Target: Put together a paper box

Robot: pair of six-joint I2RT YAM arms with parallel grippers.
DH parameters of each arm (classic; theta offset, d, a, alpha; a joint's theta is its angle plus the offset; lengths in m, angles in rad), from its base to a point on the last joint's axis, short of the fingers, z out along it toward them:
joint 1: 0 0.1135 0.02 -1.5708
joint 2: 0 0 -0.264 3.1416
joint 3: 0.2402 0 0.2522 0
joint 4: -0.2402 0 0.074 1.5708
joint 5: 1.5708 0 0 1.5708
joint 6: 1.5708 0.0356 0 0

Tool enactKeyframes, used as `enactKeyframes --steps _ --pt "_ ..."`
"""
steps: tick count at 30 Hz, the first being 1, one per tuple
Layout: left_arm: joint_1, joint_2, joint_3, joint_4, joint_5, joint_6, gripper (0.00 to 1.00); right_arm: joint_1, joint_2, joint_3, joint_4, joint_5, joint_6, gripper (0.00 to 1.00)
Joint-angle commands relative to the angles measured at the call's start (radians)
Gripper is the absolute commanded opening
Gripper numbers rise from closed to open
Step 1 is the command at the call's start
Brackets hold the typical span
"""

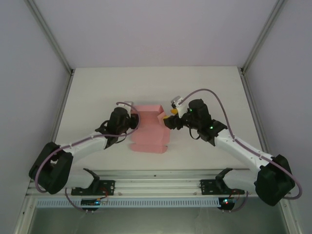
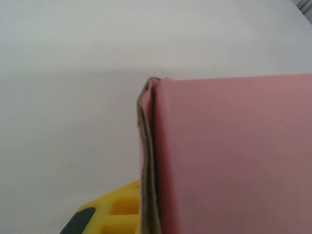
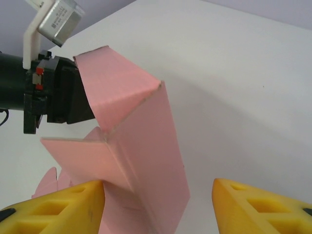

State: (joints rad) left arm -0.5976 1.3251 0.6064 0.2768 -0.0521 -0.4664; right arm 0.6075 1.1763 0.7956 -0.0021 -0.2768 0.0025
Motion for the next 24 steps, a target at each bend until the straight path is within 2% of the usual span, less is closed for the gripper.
enactKeyframes --steps 1,7,10,12,16,21,24 --pt "-0.003 0.014 0.051 -0.016 0.018 -0.014 0.00 0.005 0.042 0.046 -0.031 -0.012 -0.042 0.60" --pt "-0.007 0.015 0.059 -0.016 0.021 -0.030 0.00 0.019 0.136 0.097 -0.018 -0.009 -0.047 0.59" --pt "-0.010 0.027 0.071 -0.019 0.020 -0.039 0.00 0.040 0.180 0.124 0.020 0.075 -0.049 0.53" --pt "-0.014 0.035 0.083 -0.033 0.018 -0.046 0.00 0.063 0.204 0.138 0.050 0.192 -0.046 0.45" --pt "-0.031 0.034 0.102 -0.061 0.000 -0.056 0.00 0.131 0.263 0.178 0.072 0.536 -0.072 0.31" --pt "-0.074 0.022 0.148 -0.135 -0.059 -0.083 0.00 0.169 0.390 0.257 0.042 0.916 -0.092 0.30" --pt "-0.094 0.016 0.186 -0.203 -0.125 -0.130 0.00 0.169 0.475 0.306 -0.014 1.054 -0.068 0.22"
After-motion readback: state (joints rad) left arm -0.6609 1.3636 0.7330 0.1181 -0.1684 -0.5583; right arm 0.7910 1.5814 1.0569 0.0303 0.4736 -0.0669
